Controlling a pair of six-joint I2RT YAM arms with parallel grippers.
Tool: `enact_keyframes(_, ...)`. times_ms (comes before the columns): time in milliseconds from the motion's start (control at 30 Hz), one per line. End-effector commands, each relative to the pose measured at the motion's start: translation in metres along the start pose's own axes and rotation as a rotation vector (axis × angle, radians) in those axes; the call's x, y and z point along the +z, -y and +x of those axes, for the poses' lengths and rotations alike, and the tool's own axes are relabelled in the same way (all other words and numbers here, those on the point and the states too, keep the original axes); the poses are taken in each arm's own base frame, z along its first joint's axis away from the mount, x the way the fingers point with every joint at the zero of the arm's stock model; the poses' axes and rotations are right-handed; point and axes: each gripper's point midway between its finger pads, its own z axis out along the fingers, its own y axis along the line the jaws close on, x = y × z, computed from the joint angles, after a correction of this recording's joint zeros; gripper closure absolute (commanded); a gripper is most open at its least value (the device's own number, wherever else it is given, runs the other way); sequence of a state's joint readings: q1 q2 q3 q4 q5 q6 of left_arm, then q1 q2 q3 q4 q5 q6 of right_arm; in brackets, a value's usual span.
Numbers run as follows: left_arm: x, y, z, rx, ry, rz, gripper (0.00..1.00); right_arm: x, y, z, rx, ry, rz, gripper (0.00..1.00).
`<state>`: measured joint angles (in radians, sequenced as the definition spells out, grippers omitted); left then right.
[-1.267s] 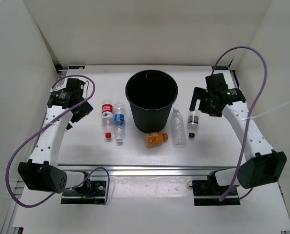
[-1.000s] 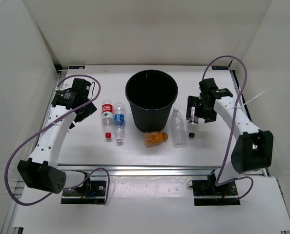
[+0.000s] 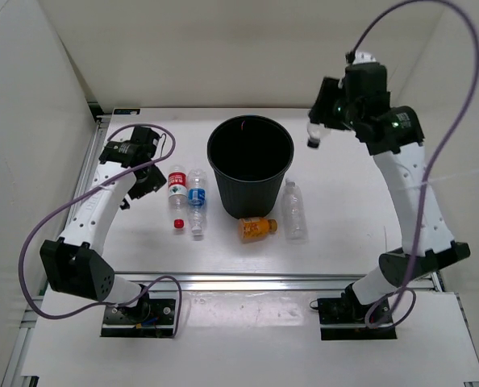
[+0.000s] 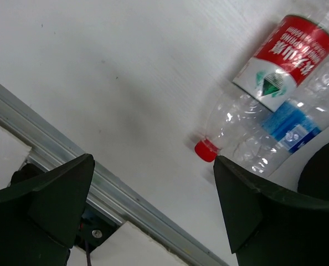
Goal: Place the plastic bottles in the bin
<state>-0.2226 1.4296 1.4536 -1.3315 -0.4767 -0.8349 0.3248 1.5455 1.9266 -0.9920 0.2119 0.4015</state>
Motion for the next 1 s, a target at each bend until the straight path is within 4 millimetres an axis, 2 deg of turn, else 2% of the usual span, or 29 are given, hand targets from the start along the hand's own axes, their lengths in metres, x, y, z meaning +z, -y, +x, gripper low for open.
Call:
enact_keyframes(0, 0.010, 0.003, 0.015, -0.022, -0.054, 0.030, 0.00, -0.044, -0.043, -0.036, -0.140, 0.139, -0.086, 0.48)
enact_keyframes(67, 0.018, 0.008, 0.012, -0.077, -0.040, 0.041, 0.01, -0.041, -0.069, -0.050, -0.168, 0.176, -0.155, 0.43)
enact_keyframes(100, 0.021, 0.009, 0.012, -0.090, -0.032, 0.036, 0.01, -0.040, -0.089, -0.041, -0.169, 0.142, -0.248, 0.41)
enact_keyframes(133, 0.022, 0.008, 0.009, -0.121, -0.023, 0.041, 0.01, -0.029, -0.104, -0.029, -0.187, 0.090, -0.294, 0.36)
enact_keyframes(200, 0.025, 0.018, 0.007, -0.158, -0.049, 0.100, 0.00, -0.027, -0.131, -0.014, -0.209, 0.034, -0.420, 0.28)
enact_keyframes(233, 0.025, 0.023, 0.005, -0.157, -0.059, 0.132, 0.00, -0.037, -0.153, 0.001, -0.222, -0.032, -0.571, 0.13)
enact_keyframes(267, 0.028, 0.027, 0.004, -0.146, -0.068, 0.154, 0.00, -0.040, -0.163, 0.011, -0.232, -0.063, -0.627, 0.04)
enact_keyframes(300, 0.033, 0.033, 0.001, -0.156, -0.074, 0.167, 0.00, -0.045, -0.170, 0.016, -0.243, -0.075, -0.657, 0.00)
enact_keyframes(367, 0.035, 0.043, 0.002, -0.125, -0.097, 0.199, 0.00, -0.052, -0.171, 0.018, -0.248, -0.067, -0.661, 0.00)
enact_keyframes(500, 0.051, 0.065, 0.004, -0.046, -0.133, 0.254, 0.00, -0.073, -0.145, 0.001, -0.227, 0.018, -0.592, 0.00)
enact_keyframes(533, 0.052, 0.073, 0.004, -0.030, -0.126, 0.277, 0.00, -0.073, -0.137, -0.001, -0.219, 0.027, -0.560, 0.00)
enact_keyframes(667, 0.068, 0.092, 0.012, 0.034, -0.157, 0.296, 0.00, -0.071, -0.124, 0.011, -0.228, 0.003, -0.522, 0.00)
enact_keyframes(967, 0.125, 0.115, 0.040, 0.185, -0.217, 0.222, 0.00, -0.095, -0.106, 0.019, -0.244, 0.019, -0.505, 0.00)
